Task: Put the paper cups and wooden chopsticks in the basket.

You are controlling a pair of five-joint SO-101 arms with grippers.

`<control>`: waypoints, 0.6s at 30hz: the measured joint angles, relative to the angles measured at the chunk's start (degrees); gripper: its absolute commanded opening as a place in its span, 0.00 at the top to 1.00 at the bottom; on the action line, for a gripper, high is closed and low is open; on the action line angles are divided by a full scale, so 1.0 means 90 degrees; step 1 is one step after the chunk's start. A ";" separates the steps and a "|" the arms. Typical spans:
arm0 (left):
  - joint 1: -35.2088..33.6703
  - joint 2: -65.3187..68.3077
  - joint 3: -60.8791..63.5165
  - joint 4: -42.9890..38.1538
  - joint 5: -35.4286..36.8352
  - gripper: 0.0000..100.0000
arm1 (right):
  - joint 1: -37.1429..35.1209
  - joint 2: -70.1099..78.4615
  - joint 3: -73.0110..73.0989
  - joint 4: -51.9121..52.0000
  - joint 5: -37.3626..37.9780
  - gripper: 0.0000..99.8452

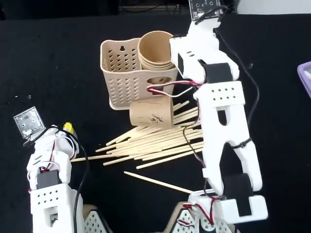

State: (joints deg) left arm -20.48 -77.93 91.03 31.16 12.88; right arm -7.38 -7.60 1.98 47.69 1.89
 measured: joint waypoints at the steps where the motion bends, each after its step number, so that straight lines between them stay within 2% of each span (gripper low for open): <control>1: 0.0000 0.0000 0.0000 0.0000 0.0000 0.86 | 0.0010 0.0068 0.0000 -0.0039 0.0000 0.99; 14: 0.0000 0.0000 0.0000 0.0000 0.0000 0.86 | 0.0000 0.0313 -0.0313 -0.0059 0.0000 0.99; 18: 0.0000 0.0000 0.0000 0.0000 0.0000 0.86 | 0.0010 -0.0059 -0.0498 -0.0059 0.0000 0.99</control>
State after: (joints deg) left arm -20.48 -77.93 91.03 31.16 12.88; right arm -7.30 -8.13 -2.51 47.16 1.89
